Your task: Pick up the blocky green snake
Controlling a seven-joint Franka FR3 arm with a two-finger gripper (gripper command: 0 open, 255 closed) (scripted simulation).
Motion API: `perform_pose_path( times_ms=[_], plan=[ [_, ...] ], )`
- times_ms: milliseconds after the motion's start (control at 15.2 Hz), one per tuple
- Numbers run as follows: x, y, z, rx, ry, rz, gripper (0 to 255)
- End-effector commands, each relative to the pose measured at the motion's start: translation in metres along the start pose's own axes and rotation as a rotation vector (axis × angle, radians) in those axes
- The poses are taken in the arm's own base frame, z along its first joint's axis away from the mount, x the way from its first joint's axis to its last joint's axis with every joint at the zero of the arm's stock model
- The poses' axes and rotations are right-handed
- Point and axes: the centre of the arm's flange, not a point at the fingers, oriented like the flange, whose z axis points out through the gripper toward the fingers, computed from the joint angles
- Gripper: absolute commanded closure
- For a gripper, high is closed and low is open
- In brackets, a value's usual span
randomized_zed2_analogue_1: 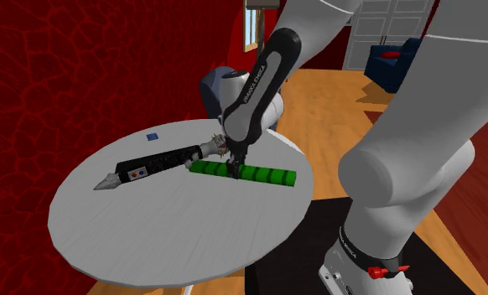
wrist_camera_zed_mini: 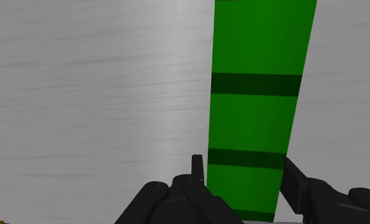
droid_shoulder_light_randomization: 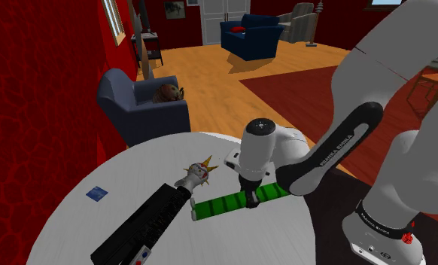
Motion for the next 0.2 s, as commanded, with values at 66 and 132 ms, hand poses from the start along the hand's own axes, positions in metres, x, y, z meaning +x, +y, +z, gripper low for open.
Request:
perform_pose_path(
  times_ms=[66,132],
  plan=[
    [0.0008,0.0012,-0.0113,0.001,0.000,0.000,255],
    [0.0008,0.0012,-0.0113,0.001,0.000,0.000,255]
  ],
)
